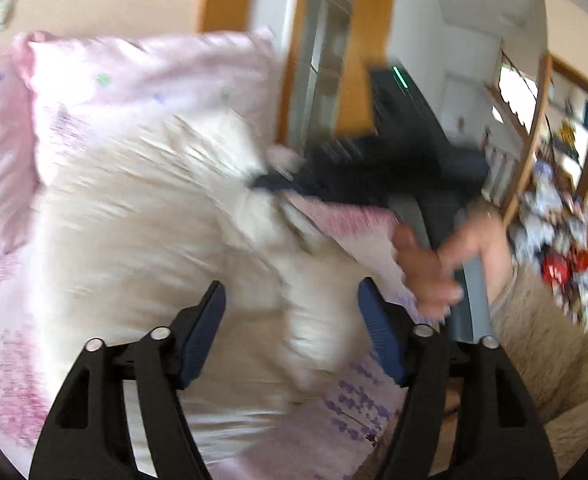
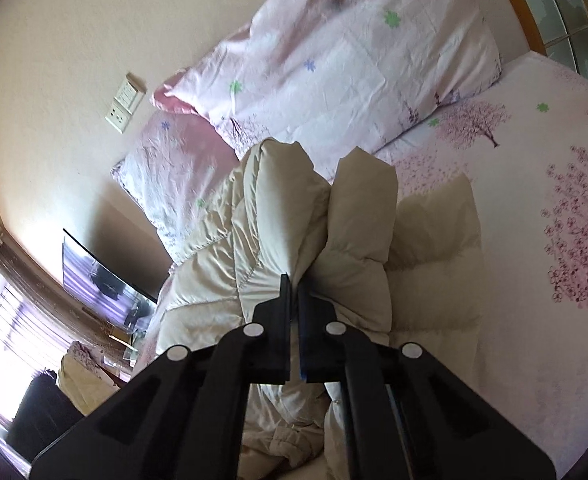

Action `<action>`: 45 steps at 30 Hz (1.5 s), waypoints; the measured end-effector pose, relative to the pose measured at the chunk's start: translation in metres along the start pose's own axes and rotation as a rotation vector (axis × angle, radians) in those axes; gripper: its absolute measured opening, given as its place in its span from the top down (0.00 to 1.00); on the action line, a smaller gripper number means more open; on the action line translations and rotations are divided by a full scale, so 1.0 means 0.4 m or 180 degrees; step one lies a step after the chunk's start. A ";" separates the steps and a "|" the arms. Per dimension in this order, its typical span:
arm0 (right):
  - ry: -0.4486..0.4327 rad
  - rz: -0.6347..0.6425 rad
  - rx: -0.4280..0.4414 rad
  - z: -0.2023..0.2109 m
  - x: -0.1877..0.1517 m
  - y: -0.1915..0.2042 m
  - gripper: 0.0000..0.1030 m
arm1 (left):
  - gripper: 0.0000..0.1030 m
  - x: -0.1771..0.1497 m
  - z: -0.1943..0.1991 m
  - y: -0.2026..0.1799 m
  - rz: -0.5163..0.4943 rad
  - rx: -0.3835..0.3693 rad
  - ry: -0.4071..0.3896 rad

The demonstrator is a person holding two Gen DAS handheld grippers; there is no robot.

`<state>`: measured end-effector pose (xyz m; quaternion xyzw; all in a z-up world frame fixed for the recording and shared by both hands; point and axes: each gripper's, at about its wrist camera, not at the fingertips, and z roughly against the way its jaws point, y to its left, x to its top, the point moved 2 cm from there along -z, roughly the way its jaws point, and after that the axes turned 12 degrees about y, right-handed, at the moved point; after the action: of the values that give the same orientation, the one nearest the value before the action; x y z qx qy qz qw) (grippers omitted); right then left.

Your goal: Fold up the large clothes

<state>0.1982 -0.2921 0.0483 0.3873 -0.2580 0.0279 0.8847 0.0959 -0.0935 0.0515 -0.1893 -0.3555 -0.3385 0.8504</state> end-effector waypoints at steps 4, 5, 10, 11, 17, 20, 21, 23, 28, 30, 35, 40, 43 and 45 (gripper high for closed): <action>-0.0054 -0.0116 -0.0017 0.025 -0.003 -0.032 0.97 | 0.24 0.040 0.063 0.101 0.0317 0.0517 -0.0213; -0.0066 -0.0158 -0.0008 0.030 -0.004 -0.044 0.97 | 0.24 0.044 0.065 0.123 0.0392 0.0603 -0.0199; -0.0105 -0.0291 0.0019 0.048 -0.003 -0.083 0.97 | 0.24 0.051 0.030 0.210 0.0678 0.0940 0.0000; -0.0097 -0.0318 0.0007 0.048 -0.004 -0.092 0.97 | 0.24 0.050 0.012 0.223 0.0710 0.0945 0.0049; 0.0093 -0.0669 -0.0071 0.018 -0.029 -0.170 0.96 | 0.23 0.041 -0.027 0.228 0.0643 0.0943 0.0223; 0.0231 -0.0870 -0.0184 -0.004 -0.052 -0.215 0.97 | 0.23 0.030 -0.048 0.217 0.0558 0.0943 0.0311; 0.0305 -0.0934 -0.0296 -0.013 -0.059 -0.231 0.97 | 0.23 0.029 -0.056 0.218 0.0537 0.0953 0.0352; 0.0435 -0.1028 -0.0419 -0.027 -0.077 -0.258 0.99 | 0.23 0.022 -0.071 0.218 0.0515 0.0968 0.0420; 0.0146 -0.0918 -0.0284 0.058 -0.103 -0.231 0.78 | 0.23 0.020 -0.053 0.230 0.0582 0.0890 0.0342; 0.0045 -0.0872 -0.0205 0.101 -0.117 -0.215 0.48 | 0.22 0.024 -0.047 0.232 0.0557 0.0899 0.0322; 0.0168 -0.0666 -0.0065 0.128 -0.173 -0.169 0.44 | 0.22 0.025 -0.055 0.231 0.0565 0.0834 0.0348; 0.0436 -0.0311 -0.0096 0.077 -0.210 -0.097 0.90 | 0.22 0.024 -0.059 0.223 0.0542 0.0798 0.0375; 0.0266 -0.0129 -0.0271 0.106 -0.230 -0.064 0.91 | 0.22 0.022 -0.052 0.221 0.0524 0.0810 0.0375; 0.0237 -0.0154 -0.0356 0.122 -0.247 -0.070 0.91 | 0.22 0.017 -0.050 0.223 0.0516 0.0793 0.0392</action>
<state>0.0984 -0.3308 0.0101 0.3421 -0.2166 0.0065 0.9143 0.1722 -0.0454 0.0356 -0.0894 -0.3254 -0.2331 0.9120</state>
